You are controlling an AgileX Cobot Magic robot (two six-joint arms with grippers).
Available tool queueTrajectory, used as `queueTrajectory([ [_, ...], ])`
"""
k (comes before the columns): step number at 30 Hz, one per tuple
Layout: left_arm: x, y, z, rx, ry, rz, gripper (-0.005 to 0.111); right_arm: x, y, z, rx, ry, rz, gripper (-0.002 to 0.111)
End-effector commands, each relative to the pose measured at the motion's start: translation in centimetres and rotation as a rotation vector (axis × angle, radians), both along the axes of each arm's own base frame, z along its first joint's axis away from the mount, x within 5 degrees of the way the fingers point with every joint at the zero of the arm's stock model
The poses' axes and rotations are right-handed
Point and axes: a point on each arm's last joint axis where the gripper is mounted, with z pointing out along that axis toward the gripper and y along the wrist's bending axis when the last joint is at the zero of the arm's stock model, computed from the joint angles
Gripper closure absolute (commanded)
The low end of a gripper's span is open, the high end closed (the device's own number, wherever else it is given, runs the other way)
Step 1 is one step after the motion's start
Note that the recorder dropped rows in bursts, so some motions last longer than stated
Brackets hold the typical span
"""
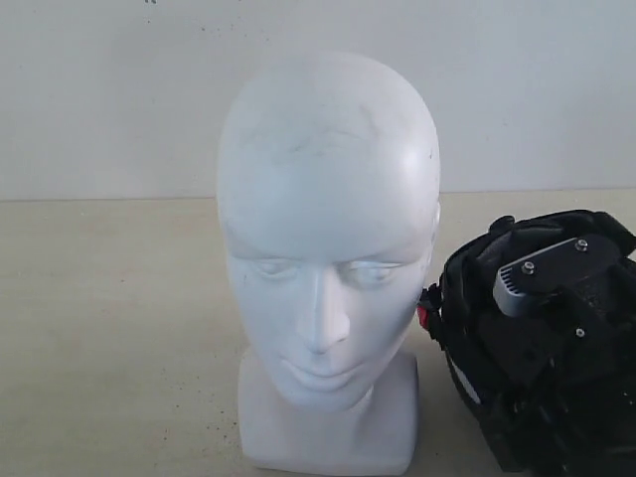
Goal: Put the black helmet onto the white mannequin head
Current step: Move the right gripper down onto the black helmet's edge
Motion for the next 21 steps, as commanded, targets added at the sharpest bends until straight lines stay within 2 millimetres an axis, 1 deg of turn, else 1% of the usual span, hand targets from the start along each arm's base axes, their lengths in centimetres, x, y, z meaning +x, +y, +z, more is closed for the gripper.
queueTrajectory([
  [1,0.0,0.0,-0.1,0.007,0.000,-0.005,0.102,0.4,0.1,0.1,0.011,-0.032,0.000,0.034],
  [10,0.0,0.0,-0.1,0.007,0.000,-0.005,0.102,0.7,0.0,-0.6,-0.056,-0.030,0.041,0.034],
  [16,0.0,0.0,-0.1,0.007,0.000,-0.005,0.102,0.8,-0.4,-1.6,-0.163,0.021,0.084,0.034],
  [21,0.0,0.0,-0.1,0.007,0.000,-0.005,0.102,0.9,-0.3,-1.5,-0.152,0.005,0.085,0.034],
])
